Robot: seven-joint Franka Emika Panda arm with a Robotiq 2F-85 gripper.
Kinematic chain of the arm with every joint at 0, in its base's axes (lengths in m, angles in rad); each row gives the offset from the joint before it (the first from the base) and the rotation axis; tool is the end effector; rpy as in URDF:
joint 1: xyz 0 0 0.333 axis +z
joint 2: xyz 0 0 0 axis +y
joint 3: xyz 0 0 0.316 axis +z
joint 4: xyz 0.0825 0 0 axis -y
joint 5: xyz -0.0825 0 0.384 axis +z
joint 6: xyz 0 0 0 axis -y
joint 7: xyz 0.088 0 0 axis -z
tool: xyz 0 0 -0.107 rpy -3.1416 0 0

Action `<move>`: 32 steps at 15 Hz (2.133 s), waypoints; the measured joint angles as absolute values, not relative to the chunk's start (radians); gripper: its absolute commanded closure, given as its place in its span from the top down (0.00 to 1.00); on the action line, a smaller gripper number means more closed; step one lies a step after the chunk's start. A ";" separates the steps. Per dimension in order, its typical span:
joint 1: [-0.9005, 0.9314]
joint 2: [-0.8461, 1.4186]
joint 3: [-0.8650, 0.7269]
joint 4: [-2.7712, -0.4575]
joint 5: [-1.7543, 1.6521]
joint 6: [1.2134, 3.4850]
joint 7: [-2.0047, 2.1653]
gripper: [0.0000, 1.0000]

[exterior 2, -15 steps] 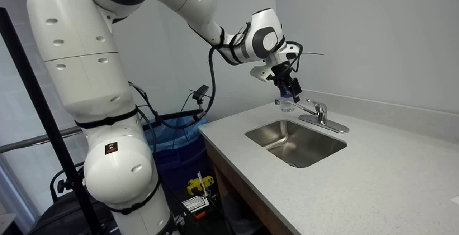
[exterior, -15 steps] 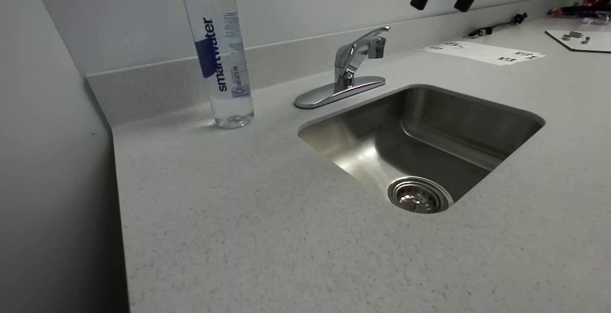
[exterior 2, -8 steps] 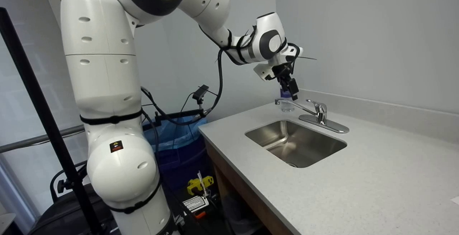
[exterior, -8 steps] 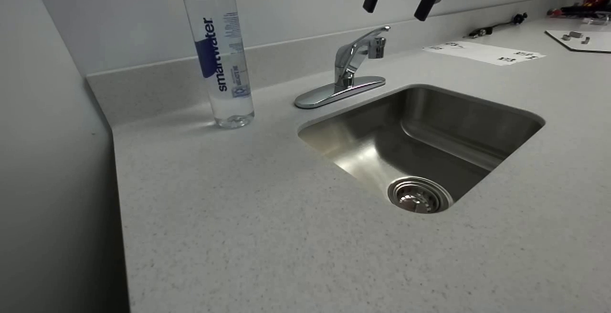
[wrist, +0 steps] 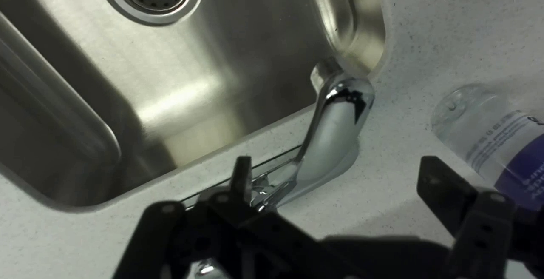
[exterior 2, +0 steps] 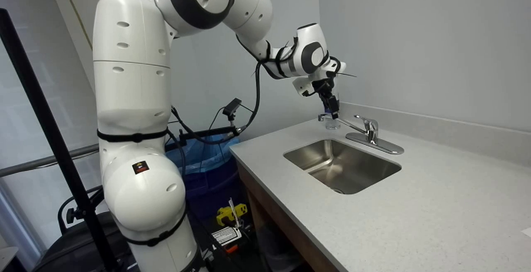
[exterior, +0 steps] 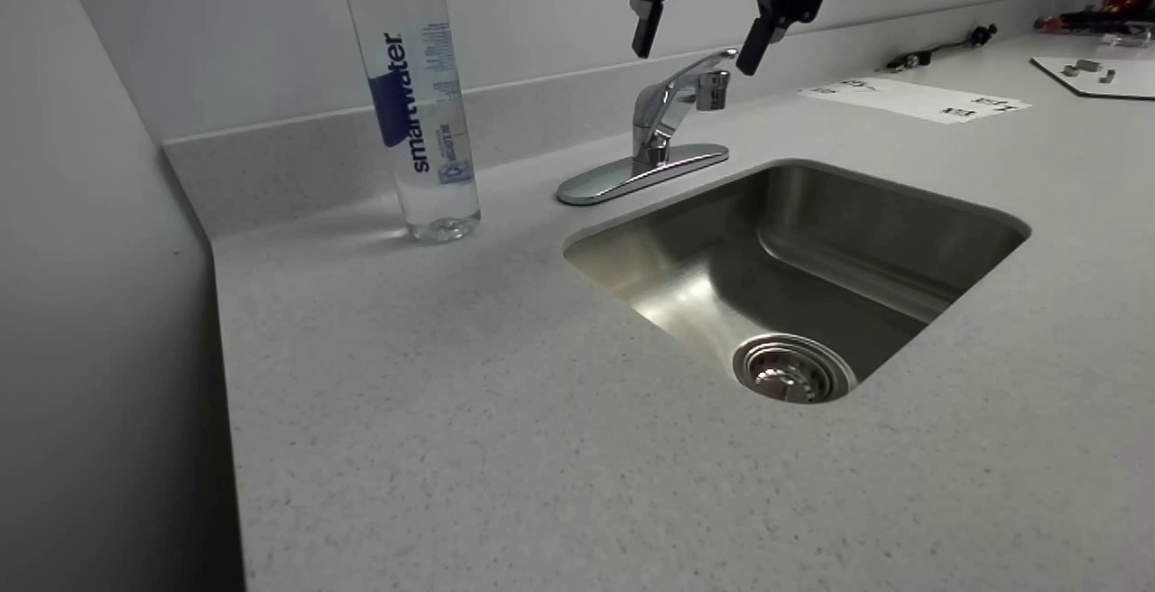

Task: Move the tap nozzle to the right

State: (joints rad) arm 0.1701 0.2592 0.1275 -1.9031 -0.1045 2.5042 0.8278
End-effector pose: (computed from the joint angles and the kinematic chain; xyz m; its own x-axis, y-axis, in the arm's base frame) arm 0.6170 0.1848 0.4016 0.8470 -0.4595 0.2673 -0.4139 -0.8856 -0.2108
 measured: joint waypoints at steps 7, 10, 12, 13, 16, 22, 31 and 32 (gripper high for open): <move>0.190 0.282 0.103 -1.908 -0.115 2.427 0.827 1.00; 0.191 0.282 0.093 -1.922 -0.133 2.417 0.823 1.00; 0.192 0.281 0.089 -1.928 -0.141 2.416 0.821 1.00; 0.192 0.279 0.085 -1.934 -0.150 2.416 0.821 1.00; 0.191 0.269 0.056 -1.960 -0.176 2.415 0.815 1.00; 0.167 0.224 -0.053 -2.035 -0.260 2.402 0.814 1.00; 0.071 0.205 -0.169 -2.076 -0.383 2.377 0.819 1.00; 0.066 0.202 -0.173 -2.075 -0.391 2.377 0.821 1.00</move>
